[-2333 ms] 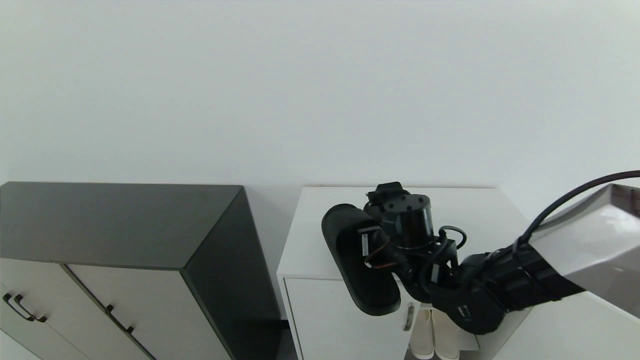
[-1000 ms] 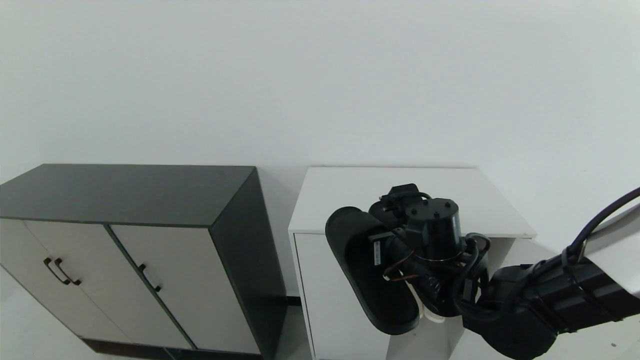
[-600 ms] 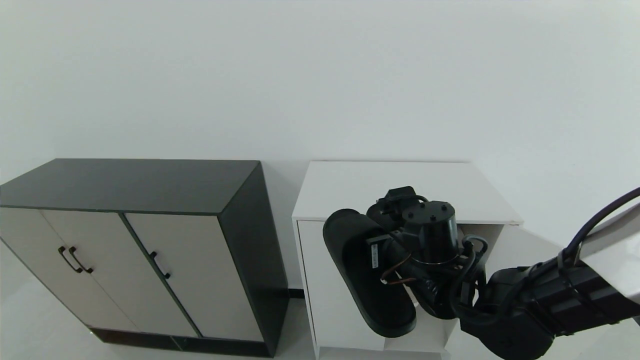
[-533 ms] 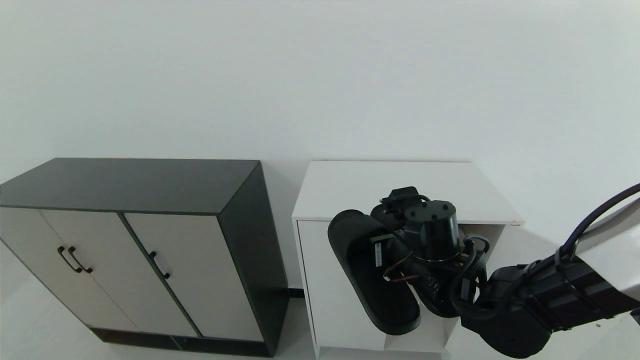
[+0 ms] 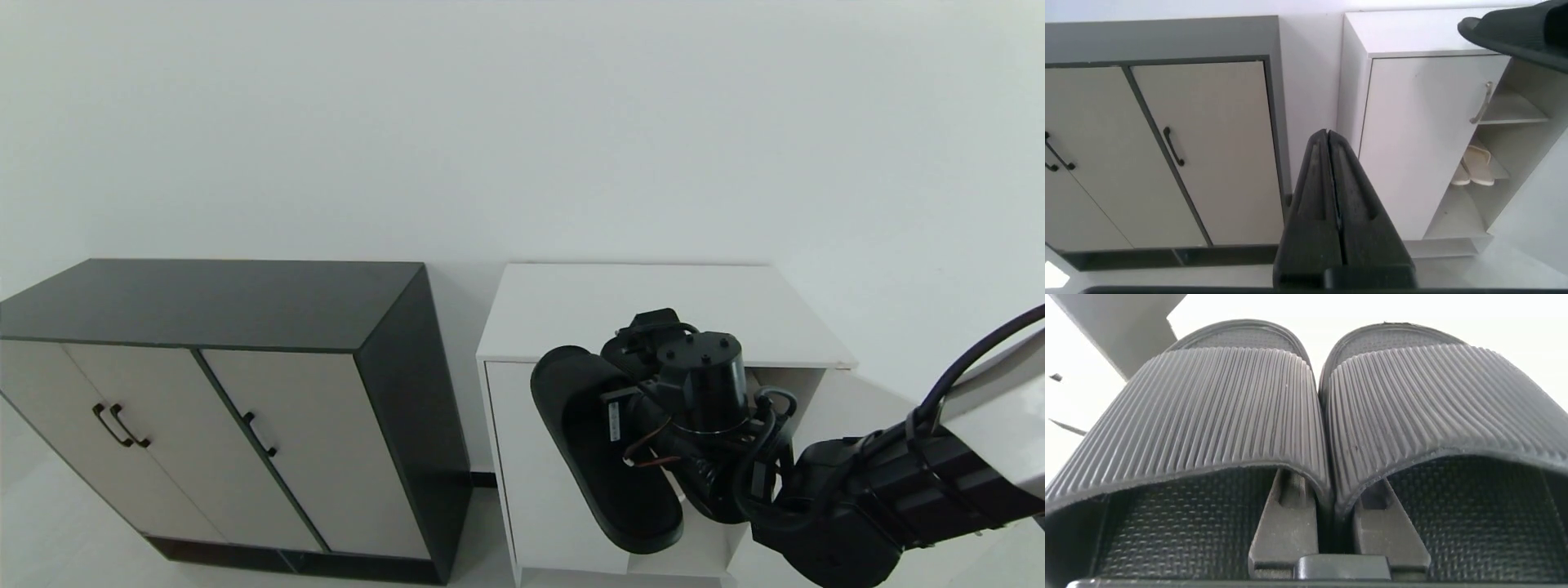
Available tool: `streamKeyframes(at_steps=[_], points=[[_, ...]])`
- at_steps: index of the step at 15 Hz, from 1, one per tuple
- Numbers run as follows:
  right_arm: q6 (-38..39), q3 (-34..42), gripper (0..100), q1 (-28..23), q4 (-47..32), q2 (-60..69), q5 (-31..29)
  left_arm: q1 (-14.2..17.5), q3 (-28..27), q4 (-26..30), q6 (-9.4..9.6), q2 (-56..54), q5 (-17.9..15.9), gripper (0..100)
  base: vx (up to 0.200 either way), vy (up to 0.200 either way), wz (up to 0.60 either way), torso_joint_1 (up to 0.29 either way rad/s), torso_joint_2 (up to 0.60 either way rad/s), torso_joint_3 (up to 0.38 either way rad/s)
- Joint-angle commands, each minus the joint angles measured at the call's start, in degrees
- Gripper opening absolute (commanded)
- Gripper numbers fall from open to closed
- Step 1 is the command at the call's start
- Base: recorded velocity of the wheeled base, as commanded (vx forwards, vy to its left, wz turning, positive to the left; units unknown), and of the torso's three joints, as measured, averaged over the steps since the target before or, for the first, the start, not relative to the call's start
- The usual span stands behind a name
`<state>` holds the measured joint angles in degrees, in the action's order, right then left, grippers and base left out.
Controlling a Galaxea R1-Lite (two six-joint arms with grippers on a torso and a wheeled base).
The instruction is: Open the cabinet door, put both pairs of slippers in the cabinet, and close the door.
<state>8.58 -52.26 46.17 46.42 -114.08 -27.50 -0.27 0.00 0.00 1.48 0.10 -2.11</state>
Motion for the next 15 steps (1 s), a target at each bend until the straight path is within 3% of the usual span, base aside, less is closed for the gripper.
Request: streamKeyframes(at_steps=[1, 14, 15], points=[[-0.23, 0.14, 0, -0.02, 0.07, -0.09, -0.01, 0.0, 0.0, 0.0, 0.02, -0.01, 0.0, 0, 0.0, -0.2, 0.0, 0.002, 0.0, 0.007], [-2.78, 2.25, 0, -0.02, 3.94, 0.09, -0.01, 0.0, 0.0, 0.0, 0.02, -0.01, 0.0, 0, 0.0, -0.2, 0.0, 0.004, 0.0, 0.001], [-3.05, 2.51, 0, -0.02, 3.94, 0.0, -0.01, 0.0, 0.0, 0.0, 0.02, -0.01, 0.0, 0, 0.0, 0.0, 0.0, 0.0, 0.0, 0.0]])
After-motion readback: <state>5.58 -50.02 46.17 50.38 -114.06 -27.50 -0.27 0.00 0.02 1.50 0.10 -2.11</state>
